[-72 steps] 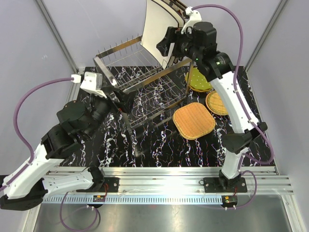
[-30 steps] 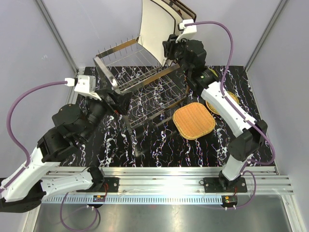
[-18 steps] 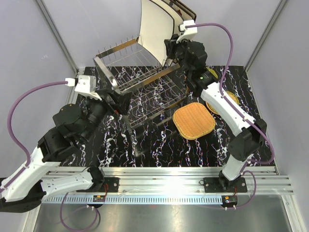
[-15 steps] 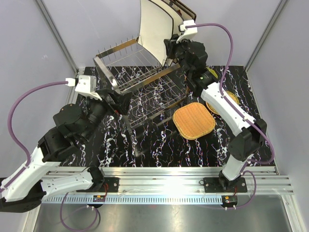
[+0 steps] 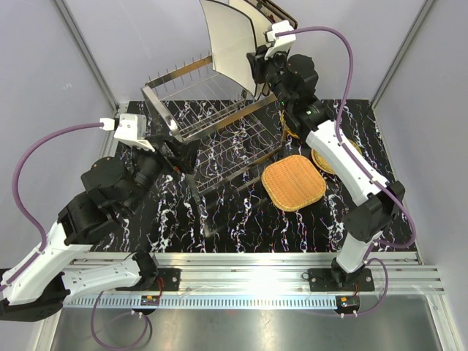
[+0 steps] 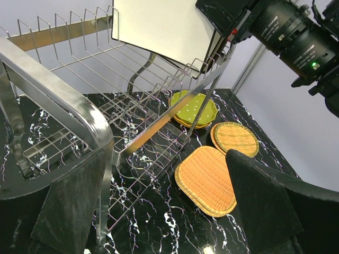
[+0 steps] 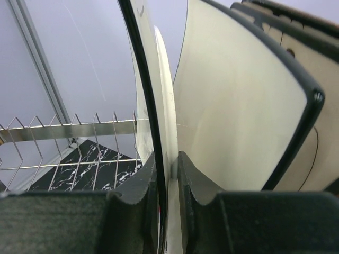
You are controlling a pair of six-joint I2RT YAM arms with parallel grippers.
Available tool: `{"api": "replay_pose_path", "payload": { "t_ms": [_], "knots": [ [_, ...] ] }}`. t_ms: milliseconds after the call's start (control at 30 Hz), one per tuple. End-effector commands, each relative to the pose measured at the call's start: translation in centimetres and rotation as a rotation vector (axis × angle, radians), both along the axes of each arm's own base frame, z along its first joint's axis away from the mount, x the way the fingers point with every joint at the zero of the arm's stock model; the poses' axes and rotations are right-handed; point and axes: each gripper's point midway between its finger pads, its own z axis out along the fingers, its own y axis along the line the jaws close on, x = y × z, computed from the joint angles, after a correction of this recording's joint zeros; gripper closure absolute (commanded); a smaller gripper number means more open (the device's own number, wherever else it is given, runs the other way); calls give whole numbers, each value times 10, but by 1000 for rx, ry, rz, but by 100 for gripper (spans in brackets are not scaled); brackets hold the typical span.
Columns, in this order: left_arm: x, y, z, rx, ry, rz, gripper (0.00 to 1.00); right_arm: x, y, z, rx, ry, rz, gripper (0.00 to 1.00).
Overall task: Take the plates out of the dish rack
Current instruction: Grab a plate with the right arm
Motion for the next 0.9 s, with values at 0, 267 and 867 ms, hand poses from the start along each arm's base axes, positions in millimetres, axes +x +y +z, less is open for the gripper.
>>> {"api": "replay_pose_path", "payload": {
  "t_ms": [0, 267, 867],
  "knots": [
    [0, 6, 20, -64, -25, 23, 1, -42, -21, 129, 154, -336, 20, 100],
    [0, 5, 25, -70, -31, 17, 1, -52, -24, 155, 170, -394, 27, 100],
    [1, 0, 33, -73, -37, 6, 1, -69, -34, 198, 257, -442, 45, 100]
  ]
}}
